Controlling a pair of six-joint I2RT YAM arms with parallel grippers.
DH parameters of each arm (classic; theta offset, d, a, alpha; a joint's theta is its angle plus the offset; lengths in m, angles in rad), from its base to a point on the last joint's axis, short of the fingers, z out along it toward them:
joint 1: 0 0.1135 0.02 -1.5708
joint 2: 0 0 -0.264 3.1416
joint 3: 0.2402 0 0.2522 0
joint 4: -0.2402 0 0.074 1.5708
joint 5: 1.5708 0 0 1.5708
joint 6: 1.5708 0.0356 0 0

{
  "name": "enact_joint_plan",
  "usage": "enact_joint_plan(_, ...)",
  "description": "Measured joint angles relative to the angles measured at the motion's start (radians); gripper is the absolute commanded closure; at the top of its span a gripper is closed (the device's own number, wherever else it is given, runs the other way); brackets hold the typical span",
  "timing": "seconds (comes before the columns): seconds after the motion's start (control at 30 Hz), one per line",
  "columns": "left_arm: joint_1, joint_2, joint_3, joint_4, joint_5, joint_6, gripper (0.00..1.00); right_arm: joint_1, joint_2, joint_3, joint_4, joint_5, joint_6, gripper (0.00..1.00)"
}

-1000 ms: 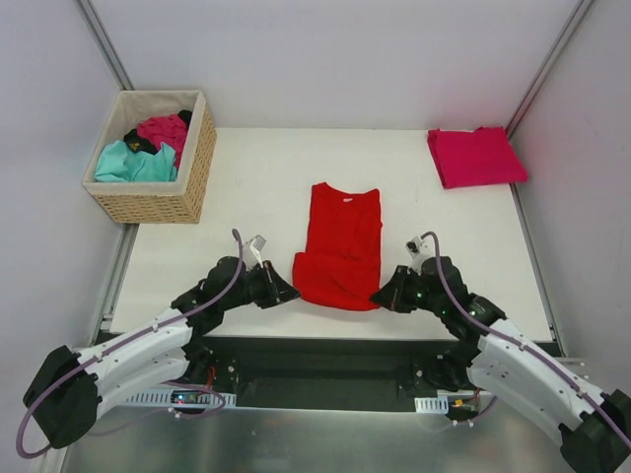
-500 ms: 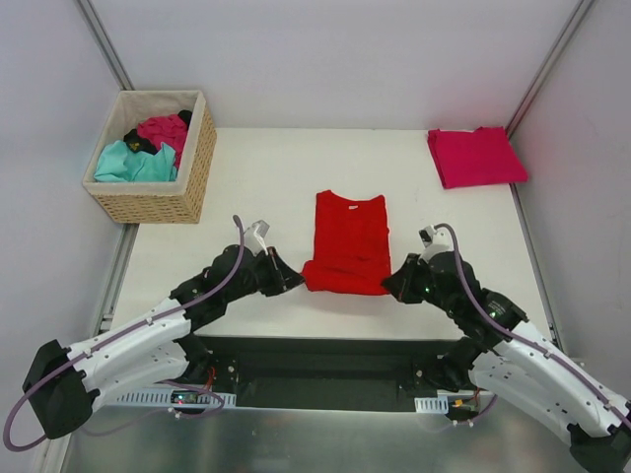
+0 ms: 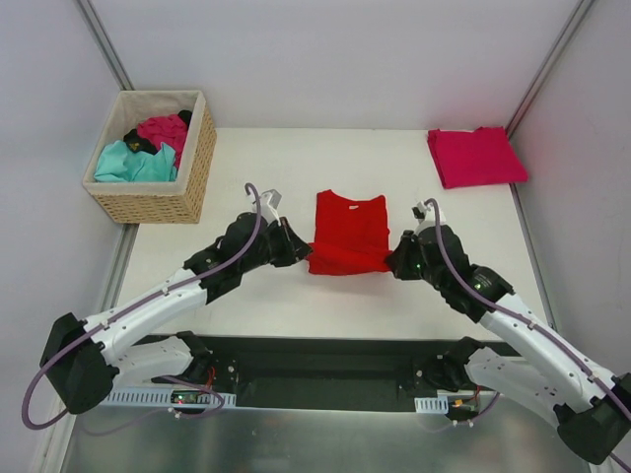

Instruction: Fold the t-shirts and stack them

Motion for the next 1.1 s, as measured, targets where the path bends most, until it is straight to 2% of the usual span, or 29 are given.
enact_joint_plan(0.37,0.076,0.216,0.042,0.101,0.091,0.008,1.00,-0.206,0.159,0.019,0.102,-0.072,-0.039,1.00)
enact_joint_plan(0.57,0.137,0.402,0.122,0.173,0.157,0.005,1.00,-0.278,0.329,0.050,0.179,-0.113,-0.040,0.99)
enact_joint_plan(0.9,0.191,0.646,0.374,0.221,0.248,0.005,1.00,-0.336,0.550,0.191,0.270,-0.160,-0.029,1.00)
enact_joint_plan(1.1,0.204,0.727,0.442,0.245,0.296,0.003,1.00,-0.349,0.660,0.250,0.307,-0.181,-0.018,1.00)
